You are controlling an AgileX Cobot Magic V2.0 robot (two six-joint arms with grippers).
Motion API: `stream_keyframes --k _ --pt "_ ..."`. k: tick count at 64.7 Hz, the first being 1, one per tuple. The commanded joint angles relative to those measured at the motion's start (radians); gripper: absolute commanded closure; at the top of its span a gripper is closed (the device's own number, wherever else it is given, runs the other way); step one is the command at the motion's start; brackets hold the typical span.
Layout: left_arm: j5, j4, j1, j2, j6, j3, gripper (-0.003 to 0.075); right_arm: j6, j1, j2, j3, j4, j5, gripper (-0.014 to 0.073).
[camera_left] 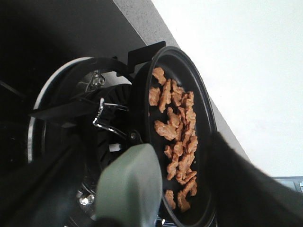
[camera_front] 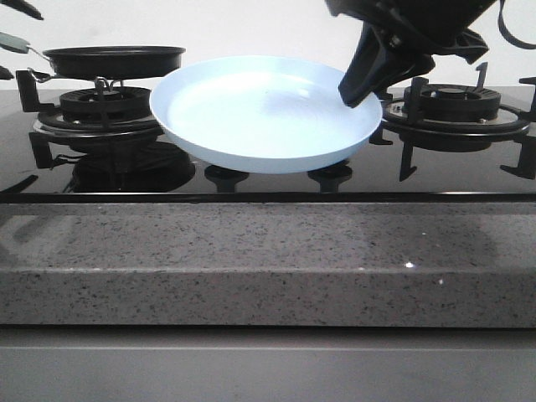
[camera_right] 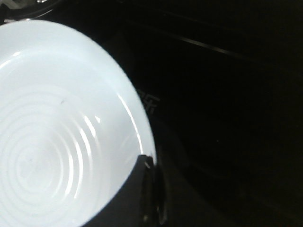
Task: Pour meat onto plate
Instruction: 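Grasp the pale green pan handle with the left gripper and lift the pan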
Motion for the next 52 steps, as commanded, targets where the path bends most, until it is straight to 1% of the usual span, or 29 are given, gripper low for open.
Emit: stream_keyframes --k 1,8,18,21,31,47,52 --pt "0.033 -0.066 -0.005 -0.045 0.003 -0.034 0.0361 -0.012 0.000 -0.029 -0.023 0.011 -0.038 0.0652" --pt "0.036 -0.066 -0.005 -0.045 0.003 -0.034 0.0463 -0.012 0.000 -0.029 -0.023 0.011 -0.038 0.0652" --pt "0.055 -0.066 -0.005 -0.045 0.003 -0.034 0.0557 -0.012 0.000 -0.029 -0.023 0.011 -0.038 0.0652" --pt "0.064 -0.066 -0.005 -0.045 0.003 -0.034 0.0567 -0.012 0.000 -0.029 -0.023 0.011 -0.038 0.0652" --pt "0.065 -0.066 -0.005 -0.055 0.026 -0.034 0.0567 -0.012 0.000 -0.029 -0.023 0.011 -0.038 0.0652" --pt "0.067 -0.066 -0.005 -0.075 0.027 -0.034 0.0568 -0.012 0.000 -0.029 -0.023 0.011 -0.038 0.0652" --pt "0.067 -0.066 -0.005 -0.074 0.027 -0.034 0.0587 -0.012 0.000 -0.029 -0.023 0.011 -0.038 0.0652"
